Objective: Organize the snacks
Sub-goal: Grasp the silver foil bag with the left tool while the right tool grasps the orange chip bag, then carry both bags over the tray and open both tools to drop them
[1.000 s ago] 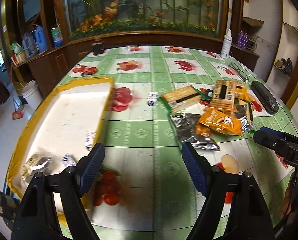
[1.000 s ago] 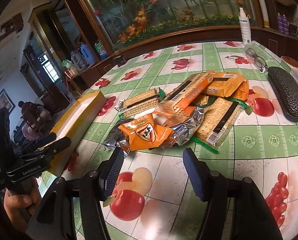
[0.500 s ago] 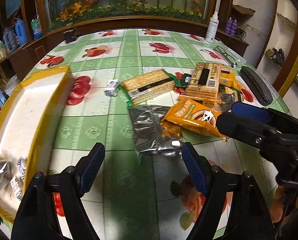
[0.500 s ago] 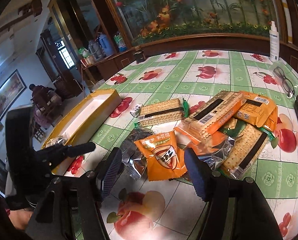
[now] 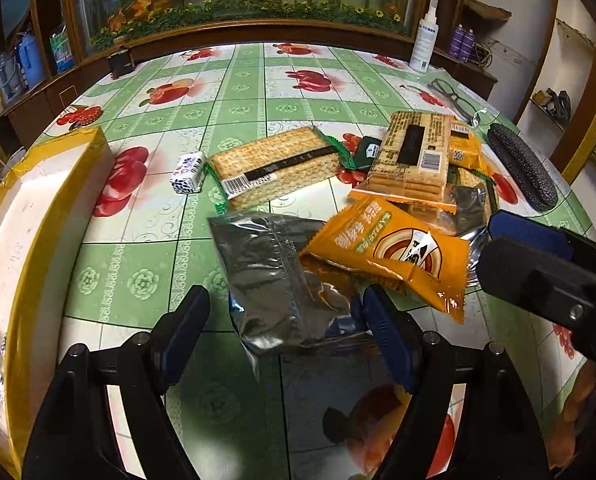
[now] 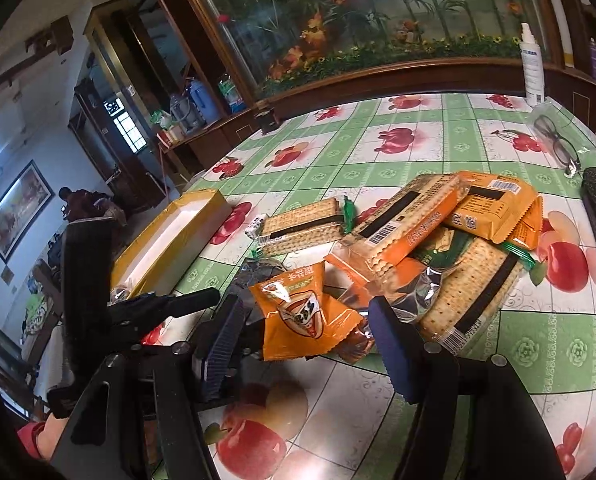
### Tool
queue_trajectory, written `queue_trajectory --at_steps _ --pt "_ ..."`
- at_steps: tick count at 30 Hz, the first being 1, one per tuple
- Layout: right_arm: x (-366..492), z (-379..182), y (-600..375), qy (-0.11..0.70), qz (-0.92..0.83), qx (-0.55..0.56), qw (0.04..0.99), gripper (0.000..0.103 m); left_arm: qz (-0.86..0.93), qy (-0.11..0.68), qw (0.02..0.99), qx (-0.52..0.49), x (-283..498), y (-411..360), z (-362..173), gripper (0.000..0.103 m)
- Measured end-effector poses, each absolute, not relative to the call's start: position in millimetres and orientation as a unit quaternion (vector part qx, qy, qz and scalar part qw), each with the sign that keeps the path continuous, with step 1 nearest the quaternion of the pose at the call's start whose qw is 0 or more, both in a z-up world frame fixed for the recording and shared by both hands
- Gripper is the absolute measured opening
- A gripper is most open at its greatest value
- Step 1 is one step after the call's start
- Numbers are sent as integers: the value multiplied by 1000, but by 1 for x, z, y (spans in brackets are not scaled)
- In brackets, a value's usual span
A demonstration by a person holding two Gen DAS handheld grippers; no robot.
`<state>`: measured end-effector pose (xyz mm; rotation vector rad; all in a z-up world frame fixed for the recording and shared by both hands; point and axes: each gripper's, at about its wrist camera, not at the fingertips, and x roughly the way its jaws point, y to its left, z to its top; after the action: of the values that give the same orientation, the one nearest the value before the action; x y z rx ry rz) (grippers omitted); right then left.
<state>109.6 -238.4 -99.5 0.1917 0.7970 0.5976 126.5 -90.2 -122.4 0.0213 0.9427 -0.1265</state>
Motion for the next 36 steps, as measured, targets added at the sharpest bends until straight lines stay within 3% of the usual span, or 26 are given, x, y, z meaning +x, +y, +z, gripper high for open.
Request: queue_trajectory --at_steps 10,24,31,32,33,34,36 --pt "121 -103 -205 383 328 44 863 67 -34 463 885 -7 121 -43 -127 78" --pt "145 -133 -164 423 313 -34 850 66 -34 481 876 15 136 -36 -129 78" --pt "143 -139 -153 433 305 -84 844 51 -40 473 880 24 140 -35 -129 79" --pt "140 -140 -151 427 302 -94 847 50 -41 470 882 25 138 -35 -129 77" --pt "138 -140 -151 427 300 -95 848 47 -45 466 883 22 136 -35 -128 66" --pt "137 -140 -153 426 300 -89 849 44 -46 463 885 21 135 -35 -127 63" --pt "138 -139 -162 431 309 -51 846 40 -52 462 885 12 132 -33 -126 61"
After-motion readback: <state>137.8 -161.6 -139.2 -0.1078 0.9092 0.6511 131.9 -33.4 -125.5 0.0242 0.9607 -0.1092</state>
